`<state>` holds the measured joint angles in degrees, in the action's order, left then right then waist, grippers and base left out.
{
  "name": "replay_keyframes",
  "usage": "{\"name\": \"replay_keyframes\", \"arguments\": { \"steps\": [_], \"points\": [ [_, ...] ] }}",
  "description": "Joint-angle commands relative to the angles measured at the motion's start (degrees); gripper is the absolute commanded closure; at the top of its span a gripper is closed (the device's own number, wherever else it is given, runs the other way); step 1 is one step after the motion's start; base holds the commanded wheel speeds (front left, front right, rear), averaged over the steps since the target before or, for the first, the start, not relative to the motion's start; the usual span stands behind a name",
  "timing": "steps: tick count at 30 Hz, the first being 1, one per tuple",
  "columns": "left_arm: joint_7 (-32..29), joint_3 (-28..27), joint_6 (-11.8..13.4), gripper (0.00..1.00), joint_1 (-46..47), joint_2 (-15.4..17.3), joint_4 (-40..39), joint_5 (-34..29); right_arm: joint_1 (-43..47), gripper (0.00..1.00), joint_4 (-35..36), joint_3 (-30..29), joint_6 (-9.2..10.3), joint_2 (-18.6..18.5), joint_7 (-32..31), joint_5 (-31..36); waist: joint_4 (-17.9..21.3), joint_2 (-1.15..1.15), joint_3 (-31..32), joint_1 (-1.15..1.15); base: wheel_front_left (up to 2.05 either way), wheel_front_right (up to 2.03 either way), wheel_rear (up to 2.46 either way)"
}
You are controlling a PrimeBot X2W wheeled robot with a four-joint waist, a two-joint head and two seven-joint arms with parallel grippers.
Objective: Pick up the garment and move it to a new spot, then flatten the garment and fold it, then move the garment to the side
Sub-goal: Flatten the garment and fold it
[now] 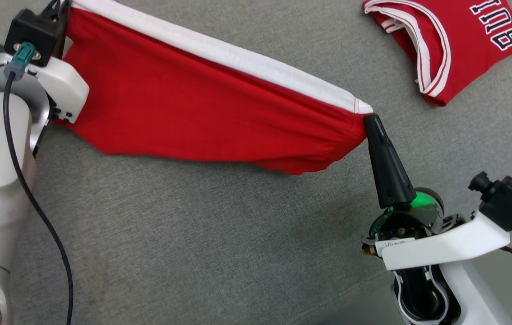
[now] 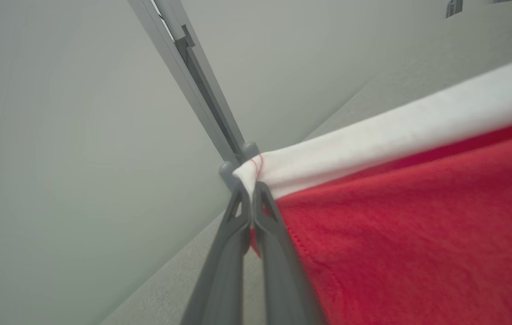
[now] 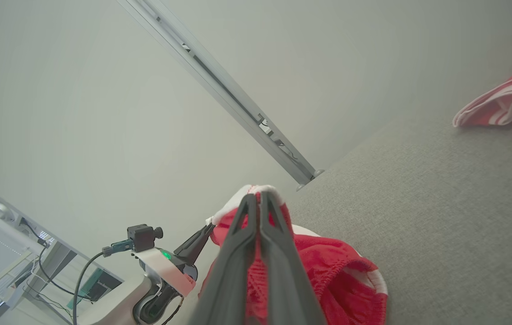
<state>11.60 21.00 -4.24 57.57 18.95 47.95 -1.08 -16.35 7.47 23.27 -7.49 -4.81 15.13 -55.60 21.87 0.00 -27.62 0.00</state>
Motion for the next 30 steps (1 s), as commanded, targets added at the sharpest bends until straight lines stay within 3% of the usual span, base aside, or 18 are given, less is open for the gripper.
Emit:
{"name": "replay_keyframes", "arguments": {
  "steps": [1, 9, 13, 25, 26, 27, 28, 29, 30],
  "points": [
    [-0.3, 0.5, 0.0, 1.00, 2.1, 0.4, 1.4, -0.8, -1.1, 1.00, -0.2, -0.7, 0.00, 0.3, 0.0, 0.7, 1.0, 0.00, -1.5, 0.00, 0.00, 0.00, 0.00],
    [-1.4, 5.1, -0.6, 1.00, 9.0, -0.3, 8.0, -4.4, -4.0, 1.00, -2.0, -3.0, 0.00, 1.7, 0.1, 2.4, 2.5, 0.00, -4.5, 0.00, 0.00, 0.00, 0.00],
    [-1.9, 7.0, -1.0, 1.00, 11.6, -0.3, 11.0, -5.9, -4.7, 1.00, -1.9, -4.4, 0.00, 1.7, 0.1, 0.1, 3.1, 0.00, -5.5, 0.00, 0.00, 0.00, 0.00],
    [-2.0, 9.1, 0.3, 1.00, 15.5, 0.3, 18.2, -6.8, -5.3, 1.00, -3.2, -5.9, 0.01, 1.6, 0.3, -1.5, 3.8, 0.00, -6.8, 0.00, 0.00, 0.00, 0.00],
    [-1.8, 9.2, 0.3, 1.00, 15.7, 0.3, 18.6, -6.7, -5.4, 0.83, -3.3, -6.1, 0.01, 1.6, 0.3, -1.4, 3.7, 0.00, -6.9, 0.00, 0.00, 0.00, 0.00],
    [-1.6, 9.3, 0.3, 1.00, 15.8, 0.2, 19.1, -6.6, -5.5, 0.13, -3.4, -6.5, 0.01, 1.6, 0.3, -1.2, 3.6, 0.00, -7.0, 0.00, 0.00, 0.00, 0.00],
    [-1.7, 9.4, 0.2, 1.00, 15.6, 0.0, 19.7, -6.4, -5.5, 0.00, -3.5, -6.5, 0.01, 1.6, 0.3, -1.2, 3.5, 0.00, -7.0, 0.00, 0.00, 0.00, 0.00],
    [-1.8, 9.4, 0.0, 0.72, 15.6, -0.3, 20.2, -6.0, -5.6, 0.00, -3.5, -7.0, 0.01, 1.5, 0.2, -0.8, 3.3, 0.00, -7.0, 0.00, 0.00, 0.00, 0.00],
    [-1.9, 9.4, 0.0, 0.15, 15.8, -0.9, 20.5, -5.9, -5.9, 0.00, -3.3, -7.2, -0.01, 1.7, 0.2, -0.8, 3.2, 0.00, -7.0, 0.00, 0.00, 0.00, 0.00]
  ]
}}
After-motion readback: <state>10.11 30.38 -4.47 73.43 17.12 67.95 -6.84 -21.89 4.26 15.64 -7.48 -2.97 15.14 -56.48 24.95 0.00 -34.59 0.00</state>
